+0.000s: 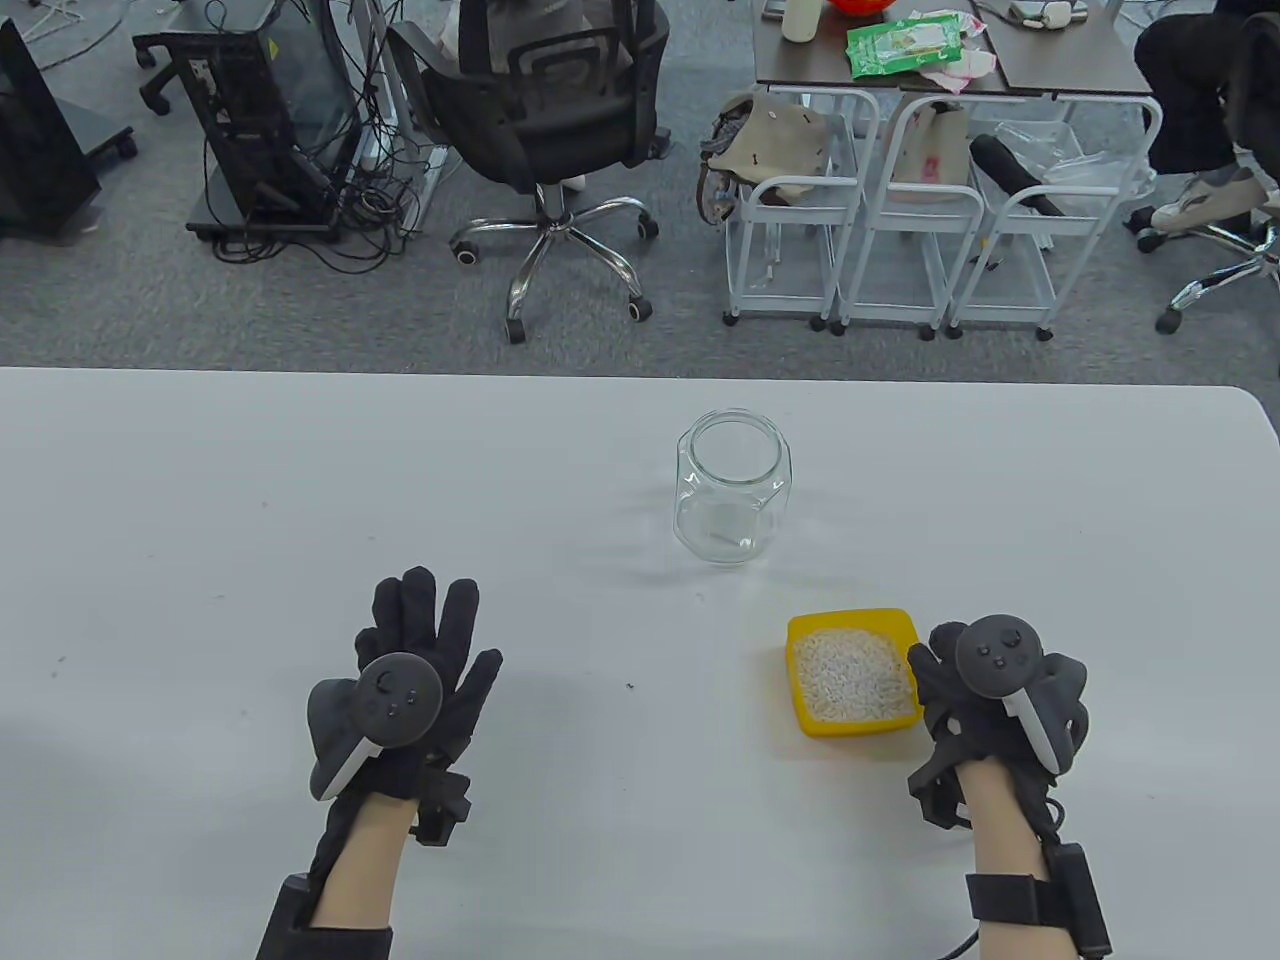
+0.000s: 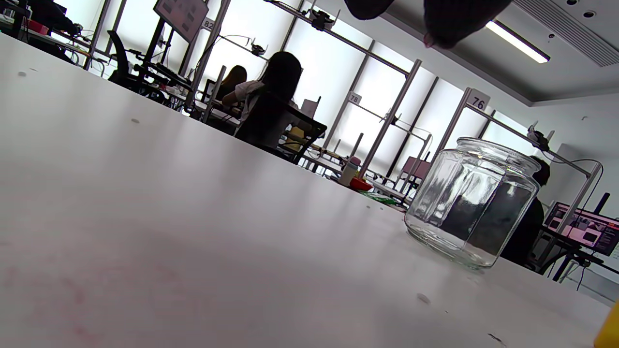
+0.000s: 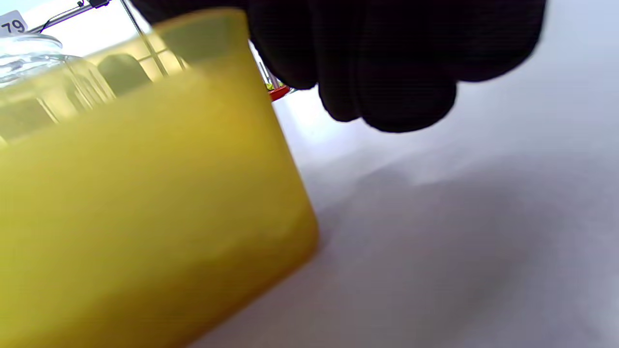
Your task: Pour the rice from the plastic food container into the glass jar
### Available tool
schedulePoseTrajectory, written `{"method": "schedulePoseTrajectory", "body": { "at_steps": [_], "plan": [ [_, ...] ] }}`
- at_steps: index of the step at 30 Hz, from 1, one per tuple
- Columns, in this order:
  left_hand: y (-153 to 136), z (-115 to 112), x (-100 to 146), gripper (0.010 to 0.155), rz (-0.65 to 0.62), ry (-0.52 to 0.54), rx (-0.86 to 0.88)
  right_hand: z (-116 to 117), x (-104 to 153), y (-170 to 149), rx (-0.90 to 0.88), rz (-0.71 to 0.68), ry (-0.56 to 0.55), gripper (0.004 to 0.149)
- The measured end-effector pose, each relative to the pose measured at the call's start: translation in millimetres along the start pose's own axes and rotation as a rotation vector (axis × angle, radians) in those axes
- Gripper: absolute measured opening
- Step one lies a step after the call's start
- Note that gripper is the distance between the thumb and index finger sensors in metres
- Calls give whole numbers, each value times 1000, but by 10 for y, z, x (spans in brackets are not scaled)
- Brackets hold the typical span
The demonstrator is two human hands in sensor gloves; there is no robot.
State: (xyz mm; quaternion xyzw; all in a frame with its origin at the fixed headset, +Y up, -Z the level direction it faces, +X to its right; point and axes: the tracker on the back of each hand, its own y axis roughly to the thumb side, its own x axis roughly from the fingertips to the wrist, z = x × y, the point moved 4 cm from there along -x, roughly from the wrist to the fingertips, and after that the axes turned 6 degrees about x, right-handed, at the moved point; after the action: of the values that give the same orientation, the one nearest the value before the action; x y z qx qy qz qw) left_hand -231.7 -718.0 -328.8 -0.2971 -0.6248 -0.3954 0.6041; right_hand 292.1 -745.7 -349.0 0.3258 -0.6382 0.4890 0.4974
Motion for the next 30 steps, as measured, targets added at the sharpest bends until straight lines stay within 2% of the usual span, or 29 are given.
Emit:
{"method": "schedulePoseTrajectory", "body": {
  "at_steps": [5,9,14,20,30],
  "plan": [
    [-6,0,-2,69,2,0,4,168,-36,42,45,-1,71,49],
    [-11,-1,-3,69,6,-3,10,174,-47,92,86,16,48,43],
    [-12,-2,-4,69,6,-3,11,167,-42,67,43,42,47,40],
    [-22,4,-5,69,6,0,22,102,20,75,-133,47,66,37],
    [-44,19,-6,69,11,1,42,226,71,-103,-522,131,257,43]
  ]
}}
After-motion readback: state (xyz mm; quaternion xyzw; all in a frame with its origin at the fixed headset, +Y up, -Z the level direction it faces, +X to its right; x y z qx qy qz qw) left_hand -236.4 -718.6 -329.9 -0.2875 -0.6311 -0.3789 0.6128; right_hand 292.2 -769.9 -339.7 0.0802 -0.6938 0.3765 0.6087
